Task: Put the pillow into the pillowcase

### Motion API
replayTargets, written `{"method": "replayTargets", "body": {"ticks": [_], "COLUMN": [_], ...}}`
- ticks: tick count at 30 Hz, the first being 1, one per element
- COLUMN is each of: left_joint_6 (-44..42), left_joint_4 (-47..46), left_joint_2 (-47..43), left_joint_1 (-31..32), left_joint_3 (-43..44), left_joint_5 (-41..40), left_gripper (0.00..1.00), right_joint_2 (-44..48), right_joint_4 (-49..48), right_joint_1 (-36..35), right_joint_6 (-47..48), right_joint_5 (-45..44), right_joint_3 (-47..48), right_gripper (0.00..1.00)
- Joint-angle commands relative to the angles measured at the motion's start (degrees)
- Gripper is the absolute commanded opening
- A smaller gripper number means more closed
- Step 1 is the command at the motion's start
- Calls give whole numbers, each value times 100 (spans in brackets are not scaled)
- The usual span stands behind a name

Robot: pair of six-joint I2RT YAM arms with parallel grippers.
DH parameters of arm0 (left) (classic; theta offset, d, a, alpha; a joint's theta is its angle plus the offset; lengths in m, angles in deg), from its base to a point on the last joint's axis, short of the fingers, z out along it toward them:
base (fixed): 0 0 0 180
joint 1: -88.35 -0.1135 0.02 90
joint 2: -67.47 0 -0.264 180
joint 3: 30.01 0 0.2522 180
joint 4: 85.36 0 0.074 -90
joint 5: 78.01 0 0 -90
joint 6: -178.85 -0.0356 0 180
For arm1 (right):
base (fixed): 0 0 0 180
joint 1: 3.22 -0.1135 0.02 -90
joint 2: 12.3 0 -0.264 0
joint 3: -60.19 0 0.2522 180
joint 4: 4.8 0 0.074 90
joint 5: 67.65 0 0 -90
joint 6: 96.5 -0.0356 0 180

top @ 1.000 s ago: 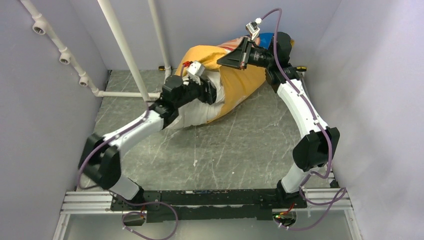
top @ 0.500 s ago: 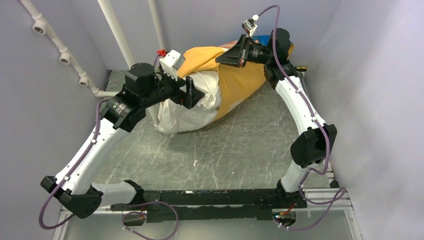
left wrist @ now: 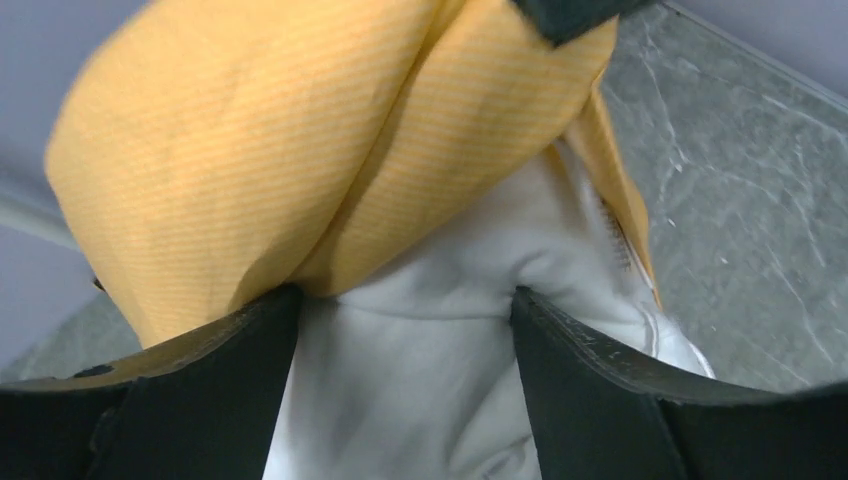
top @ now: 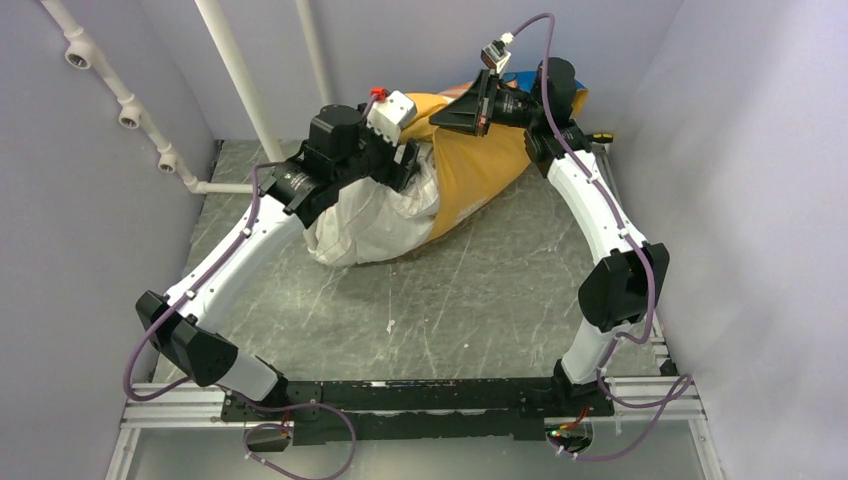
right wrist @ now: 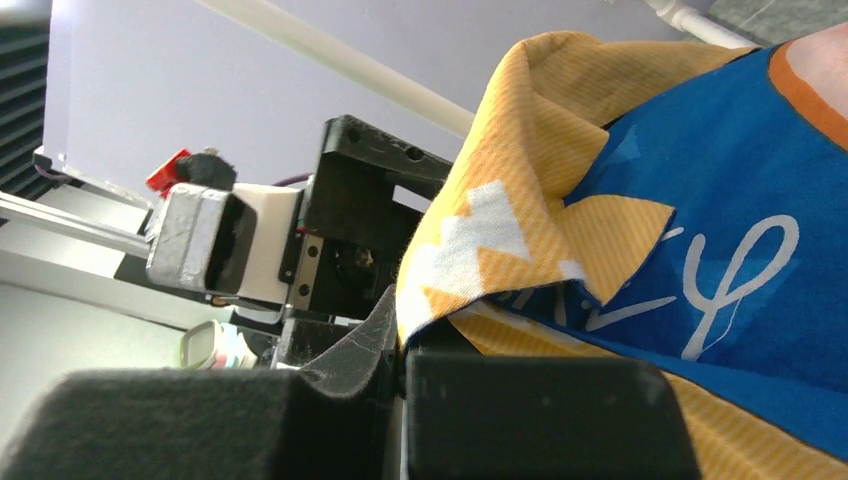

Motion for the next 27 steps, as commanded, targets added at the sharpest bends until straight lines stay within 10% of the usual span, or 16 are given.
{"method": "replayTargets", "body": {"ticks": [1,16,24,27], "left_joint_6": [-567,-902,-1001,-1038], "left_joint_4": [-1059,-1995,-2199,-2106], "left_joint_2": [40,16,232,282], "left_joint_1": [46,57,46,48], "left_joint_3": [109,-50,112,185], "left_joint_5": [-438,-328,-437,-568], "left_gripper": [78,69,1,0], "right_joint_2": [164,238,373,495], "right_joint_4": [-728,-786,-540,266], "right_joint_1": [28,27,23,21], "right_joint_6": [-272,-337,-41,608], "right_joint_5": [-84,-66,-102,-255], "right_joint_3": [354,137,-35,27], "right_gripper": [0,14,31,46]}}
